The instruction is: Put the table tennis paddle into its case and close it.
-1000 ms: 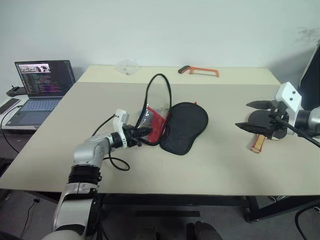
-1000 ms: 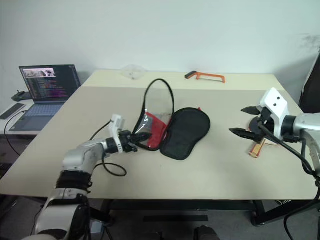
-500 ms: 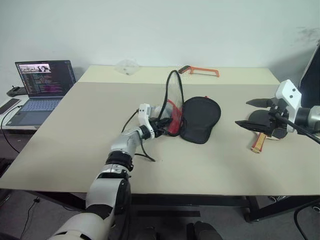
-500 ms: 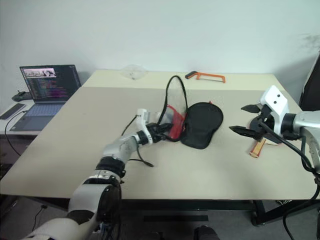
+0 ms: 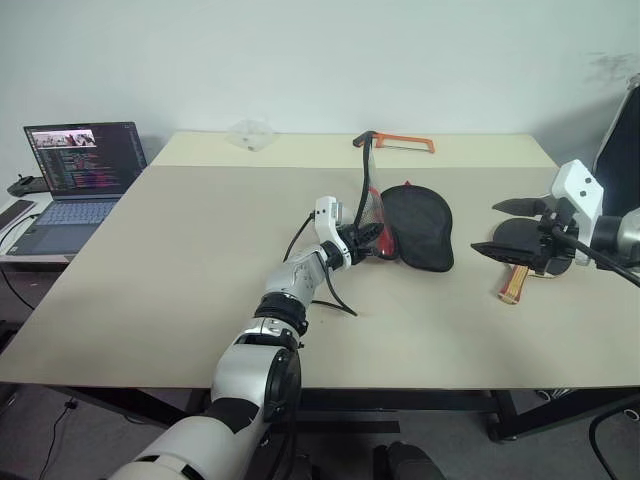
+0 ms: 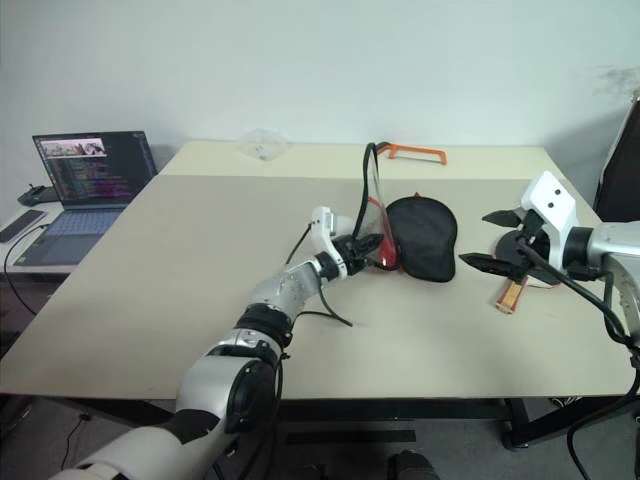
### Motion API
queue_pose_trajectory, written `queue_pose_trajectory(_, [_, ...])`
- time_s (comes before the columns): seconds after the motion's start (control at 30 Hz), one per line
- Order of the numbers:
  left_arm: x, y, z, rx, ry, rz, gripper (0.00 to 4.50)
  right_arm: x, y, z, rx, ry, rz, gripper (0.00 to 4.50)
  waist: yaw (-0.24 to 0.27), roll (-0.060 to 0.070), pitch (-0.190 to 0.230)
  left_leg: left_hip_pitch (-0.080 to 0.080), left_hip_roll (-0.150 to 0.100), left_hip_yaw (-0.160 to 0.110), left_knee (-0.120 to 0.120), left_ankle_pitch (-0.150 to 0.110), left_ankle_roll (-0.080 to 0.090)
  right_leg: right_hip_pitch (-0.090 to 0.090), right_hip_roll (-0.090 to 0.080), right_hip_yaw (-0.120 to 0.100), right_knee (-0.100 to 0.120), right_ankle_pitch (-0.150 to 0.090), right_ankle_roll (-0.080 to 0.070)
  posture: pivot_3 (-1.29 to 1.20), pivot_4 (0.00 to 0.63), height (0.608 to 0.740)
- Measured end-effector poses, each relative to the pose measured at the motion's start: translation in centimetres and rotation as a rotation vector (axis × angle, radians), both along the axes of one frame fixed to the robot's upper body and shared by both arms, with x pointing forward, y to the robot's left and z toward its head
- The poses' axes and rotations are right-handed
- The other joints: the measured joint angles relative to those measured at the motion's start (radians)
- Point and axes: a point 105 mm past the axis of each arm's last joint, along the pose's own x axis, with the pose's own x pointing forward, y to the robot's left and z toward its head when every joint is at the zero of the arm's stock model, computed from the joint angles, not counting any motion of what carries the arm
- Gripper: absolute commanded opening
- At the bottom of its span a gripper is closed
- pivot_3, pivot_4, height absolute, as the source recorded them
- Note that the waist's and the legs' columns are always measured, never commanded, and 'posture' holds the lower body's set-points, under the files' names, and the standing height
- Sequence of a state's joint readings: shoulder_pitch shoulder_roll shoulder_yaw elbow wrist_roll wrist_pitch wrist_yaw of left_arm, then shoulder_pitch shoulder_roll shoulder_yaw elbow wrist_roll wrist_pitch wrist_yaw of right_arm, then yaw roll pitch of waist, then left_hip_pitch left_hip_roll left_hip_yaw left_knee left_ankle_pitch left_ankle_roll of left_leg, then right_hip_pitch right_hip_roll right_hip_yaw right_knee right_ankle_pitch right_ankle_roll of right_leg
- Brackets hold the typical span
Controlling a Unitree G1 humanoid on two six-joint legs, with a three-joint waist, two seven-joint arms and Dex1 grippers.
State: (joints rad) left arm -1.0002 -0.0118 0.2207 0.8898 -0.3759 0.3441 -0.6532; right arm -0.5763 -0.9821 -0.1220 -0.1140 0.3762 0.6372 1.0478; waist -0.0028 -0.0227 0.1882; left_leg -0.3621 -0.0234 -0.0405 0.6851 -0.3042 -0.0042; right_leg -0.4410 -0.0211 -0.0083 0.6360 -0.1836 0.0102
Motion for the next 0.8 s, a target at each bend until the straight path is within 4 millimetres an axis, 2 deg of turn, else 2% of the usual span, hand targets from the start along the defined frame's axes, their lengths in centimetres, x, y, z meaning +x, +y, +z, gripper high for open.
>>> queue_pose_trajectory(0.2, [-1.9,1.6,-2.2,0.03,0.057,-0.007,0.02,0.0,0.2,-0.3,-0.004,0.013,0.009,4.5,0.001,0.0,0.0,0.0,0.0,-0.001,0.0,0.0,0.0,0.0,0.0,0.0,0.001,0.0,0.0,0.0,0.15,0.74])
queue_pose_trajectory(0.33, [-2.4,2.6,-2.3,0.071,0.057,0.027,1.22,0.1,0.6,-0.8,-0.005,0.026,0.024,4.5,0.002,0.0,0.0,0.0,0.0,-0.001,0.001,0.0,0.0,0.0,0.0,0.0,0.001,0.0,0.0,0.0,0.15,0.74])
queue_pose_trajectory(0.6, [-2.3,3.8,-1.9,0.136,0.03,0.092,4.13,0.9,0.8,-1.3,0.001,0.043,-0.005,4.5,0.001,0.0,0.0,0.0,0.0,-0.001,0.002,0.0,0.0,0.0,0.0,0.0,0.002,0.0,0.0,0.0,0.15,0.74])
queue_pose_trajectory(0.8, [-3.0,8.5,-1.1,0.279,-0.076,0.126,4.13,3.6,-1.7,-3.6,0.046,0.11,-0.325,4.5,-0.002,0.0,0.0,0.002,0.0,0.0,0.001,0.001,-0.002,-0.001,-0.001,0.004,0.006,0.002,-0.005,0.0,0.15,0.74])
